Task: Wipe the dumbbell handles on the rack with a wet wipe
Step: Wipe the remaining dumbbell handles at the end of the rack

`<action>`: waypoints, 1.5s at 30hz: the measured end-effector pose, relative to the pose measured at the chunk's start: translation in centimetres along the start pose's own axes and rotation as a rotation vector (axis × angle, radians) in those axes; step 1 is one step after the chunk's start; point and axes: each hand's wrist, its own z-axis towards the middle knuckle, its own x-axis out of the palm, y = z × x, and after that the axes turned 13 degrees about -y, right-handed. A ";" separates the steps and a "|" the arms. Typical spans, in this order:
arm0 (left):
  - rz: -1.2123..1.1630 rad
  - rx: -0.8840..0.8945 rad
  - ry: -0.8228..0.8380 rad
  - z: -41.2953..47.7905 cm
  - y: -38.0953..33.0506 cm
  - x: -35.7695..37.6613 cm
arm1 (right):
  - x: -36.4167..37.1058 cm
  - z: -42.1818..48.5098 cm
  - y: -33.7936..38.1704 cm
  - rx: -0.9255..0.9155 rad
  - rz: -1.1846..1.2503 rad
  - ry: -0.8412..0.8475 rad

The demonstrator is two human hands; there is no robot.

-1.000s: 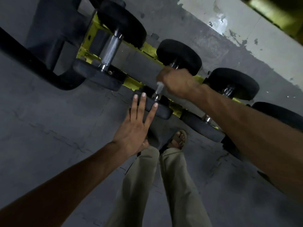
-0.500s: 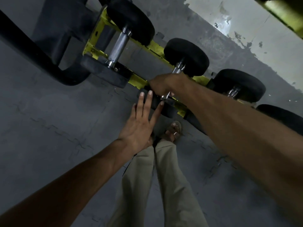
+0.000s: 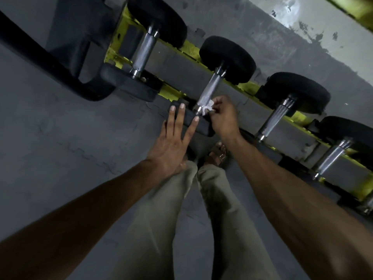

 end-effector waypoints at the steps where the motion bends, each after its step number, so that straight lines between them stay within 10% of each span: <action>1: 0.007 0.001 0.000 0.0 0.0 -0.1 | 0.4 0.2 -0.2 0.083 0.058 0.002; 8: -0.026 0.024 0.008 -0.3 0.2 -0.1 | 1.2 3.5 3.0 0.581 0.579 0.211; 15: -0.041 0.095 0.045 -0.3 1.5 -0.8 | 2.3 6.5 6.9 0.812 1.319 -0.153; 20: -0.042 0.122 0.087 -0.1 1.8 -1.2 | 3.4 3.6 6.2 0.474 0.785 -0.544; 24: -0.039 0.149 0.073 -0.2 2.2 -1.1 | 3.2 1.9 5.0 -0.179 0.176 -0.681; 28: -0.025 0.158 0.073 -0.2 2.2 -1.2 | 2.0 2.1 4.2 -0.672 -0.391 -0.484; 35: -0.007 0.193 0.074 -0.2 2.7 -1.6 | 0.1 2.2 4.6 -0.935 -0.821 0.086; 38: -0.007 0.188 0.077 -0.1 2.6 -1.7 | 0.6 2.4 7.8 -0.900 -1.020 0.566; 45: 0.010 0.168 0.091 -0.2 2.2 -1.7 | 3.2 4.8 13.8 -0.587 -1.285 0.823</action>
